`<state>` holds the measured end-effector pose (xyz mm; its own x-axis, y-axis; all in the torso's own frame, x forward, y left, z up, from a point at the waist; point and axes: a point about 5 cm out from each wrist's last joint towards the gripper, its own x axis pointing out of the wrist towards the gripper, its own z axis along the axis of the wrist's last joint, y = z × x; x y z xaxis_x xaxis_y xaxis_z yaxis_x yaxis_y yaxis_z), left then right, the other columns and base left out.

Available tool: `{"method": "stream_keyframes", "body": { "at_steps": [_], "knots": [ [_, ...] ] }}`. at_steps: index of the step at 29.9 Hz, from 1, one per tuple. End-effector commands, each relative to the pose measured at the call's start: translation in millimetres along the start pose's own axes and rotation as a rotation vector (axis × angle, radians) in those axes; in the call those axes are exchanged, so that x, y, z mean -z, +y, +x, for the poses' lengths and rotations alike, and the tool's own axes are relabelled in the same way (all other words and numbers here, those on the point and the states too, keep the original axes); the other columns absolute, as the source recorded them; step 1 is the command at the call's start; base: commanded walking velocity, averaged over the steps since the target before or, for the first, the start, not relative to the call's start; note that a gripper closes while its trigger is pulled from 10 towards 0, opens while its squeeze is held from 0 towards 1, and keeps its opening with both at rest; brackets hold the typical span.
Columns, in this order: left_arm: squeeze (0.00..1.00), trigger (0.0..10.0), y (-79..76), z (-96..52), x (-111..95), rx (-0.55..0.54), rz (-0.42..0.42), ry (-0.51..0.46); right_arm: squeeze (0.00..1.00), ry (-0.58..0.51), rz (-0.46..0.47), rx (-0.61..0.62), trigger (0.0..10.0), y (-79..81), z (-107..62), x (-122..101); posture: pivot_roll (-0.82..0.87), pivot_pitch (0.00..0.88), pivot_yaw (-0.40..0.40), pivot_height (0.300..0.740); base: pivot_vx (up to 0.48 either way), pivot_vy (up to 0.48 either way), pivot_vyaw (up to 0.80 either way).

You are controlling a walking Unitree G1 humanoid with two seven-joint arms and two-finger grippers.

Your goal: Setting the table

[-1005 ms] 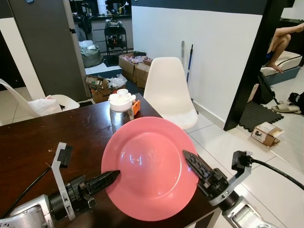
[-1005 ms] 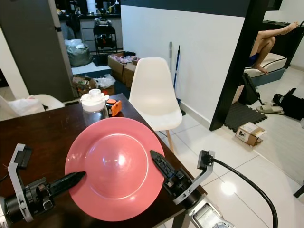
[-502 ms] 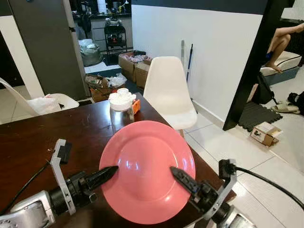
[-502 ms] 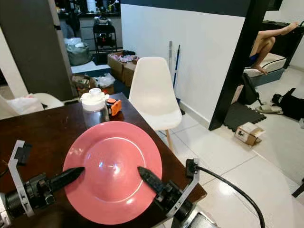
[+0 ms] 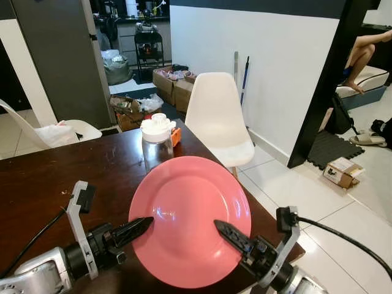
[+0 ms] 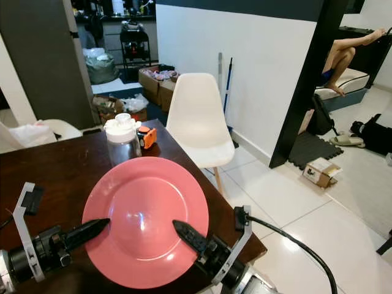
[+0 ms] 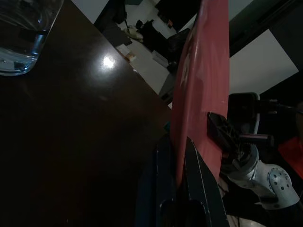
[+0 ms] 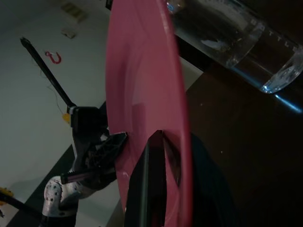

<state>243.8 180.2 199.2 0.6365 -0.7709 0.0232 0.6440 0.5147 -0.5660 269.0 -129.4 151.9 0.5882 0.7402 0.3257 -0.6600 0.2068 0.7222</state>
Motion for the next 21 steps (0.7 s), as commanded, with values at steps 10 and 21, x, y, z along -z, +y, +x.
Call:
{"method": "stream_keyframes", "body": {
  "at_steps": [10, 21],
  "knots": [
    [1.0, 10.0, -7.0, 11.3, 6.8, 0.074, -0.032, 0.015, 0.0, -0.013, 0.028, -0.006, 0.0, -0.9, 6.4, 3.5, 0.04, 0.09, 0.087, 0.74, 0.0, 0.0, 0.0],
    [1.0, 10.0, 7.9, -9.4, -4.4, -0.03, 0.002, 0.011, 0.0, -0.029, 0.041, 0.013, 0.0, -4.1, 4.0, 2.3, 0.05, 0.098, 0.088, 0.74, 0.0, 0.0, 0.0]
  ]
}}
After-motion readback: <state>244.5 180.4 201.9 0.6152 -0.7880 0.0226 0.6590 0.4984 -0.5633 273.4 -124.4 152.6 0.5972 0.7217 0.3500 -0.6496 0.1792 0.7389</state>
